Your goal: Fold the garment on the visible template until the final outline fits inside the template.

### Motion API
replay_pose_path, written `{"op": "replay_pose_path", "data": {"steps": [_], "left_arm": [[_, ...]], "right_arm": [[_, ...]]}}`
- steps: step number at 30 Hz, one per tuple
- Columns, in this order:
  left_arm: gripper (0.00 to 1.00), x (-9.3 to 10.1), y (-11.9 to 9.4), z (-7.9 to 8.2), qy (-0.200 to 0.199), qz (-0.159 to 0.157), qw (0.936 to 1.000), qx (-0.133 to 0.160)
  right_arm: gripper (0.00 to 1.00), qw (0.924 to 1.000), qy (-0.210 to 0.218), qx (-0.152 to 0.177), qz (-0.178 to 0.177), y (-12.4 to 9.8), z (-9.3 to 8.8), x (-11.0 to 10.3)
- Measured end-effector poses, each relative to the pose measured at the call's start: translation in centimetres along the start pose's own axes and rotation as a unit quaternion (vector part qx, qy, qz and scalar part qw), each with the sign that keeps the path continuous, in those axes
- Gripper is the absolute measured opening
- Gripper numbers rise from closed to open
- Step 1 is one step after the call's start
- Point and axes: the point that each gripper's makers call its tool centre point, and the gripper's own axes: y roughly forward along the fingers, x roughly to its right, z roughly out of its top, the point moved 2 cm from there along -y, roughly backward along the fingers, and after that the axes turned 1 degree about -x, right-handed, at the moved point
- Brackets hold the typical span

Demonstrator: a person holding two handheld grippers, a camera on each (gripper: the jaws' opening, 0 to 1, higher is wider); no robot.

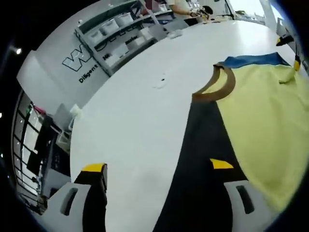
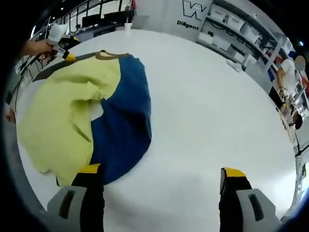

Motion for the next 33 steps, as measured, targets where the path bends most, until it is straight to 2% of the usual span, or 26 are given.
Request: {"op": "replay_pose_path", "data": {"steps": [5, 12, 13, 16, 18, 20, 21, 24, 28, 33], "left_arm": [[0.91, -0.4, 0.6, 0.4, 0.005, -0.002, 1.0, 0.004], [0.91, -0.5, 1.0, 0.7, 0.02, -0.006, 0.9998, 0.006], [0.9, -0.5, 1.0, 0.7, 0.022, -0.006, 0.9997, 0.006], [0.89, -0.3, 0.8, 0.7, 0.018, 0.004, 0.9998, -0.004], [0.91, 0.4, 0.2, 0.1, -0.021, -0.006, 0.9992, -0.033], [0.99, 0.9, -0.3, 0.2, -0.032, -0.007, 0.9991, -0.026], [0.99, 1.5, -0.6, 0.1, -0.031, -0.018, 0.9989, -0.03], [0.99, 2.0, -1.8, 0.6, -0.02, -0.021, 0.9994, -0.017], [0.99, 3.1, -3.8, 1.4, -0.041, -0.035, 0.9986, 0.002], [0.99, 6.1, -6.6, 0.8, -0.021, -0.067, 0.9975, 0.009]], "right_arm": [[0.99, 0.9981, -0.056, -0.015, -0.018, -0.4, 0.2, 1.4], [0.98, 0.9946, -0.087, -0.038, -0.042, -1.1, -1.0, 4.3], [0.98, 0.9946, -0.086, -0.039, -0.043, -1.2, -1.3, 4.5], [0.98, 0.9986, -0.023, -0.025, -0.04, -1.9, -1.8, 4.9], [0.95, 0.9994, 0.011, -0.004, -0.033, -2.1, -1.6, 4.5], [0.94, 0.9991, 0.036, 0.007, -0.02, -2.1, -1.6, 3.7], [0.94, 0.9989, 0.044, 0.007, -0.014, -2.0, -1.7, 3.1], [0.94, 0.999, 0.044, 0.005, -0.002, -1.7, -2.2, 1.6], [0.93, 0.999, 0.044, 0.007, 0.01, -1.5, -2.6, 0.2], [0.93, 0.9984, 0.049, 0.019, 0.021, -1.8, -2.5, -1.0]]}}
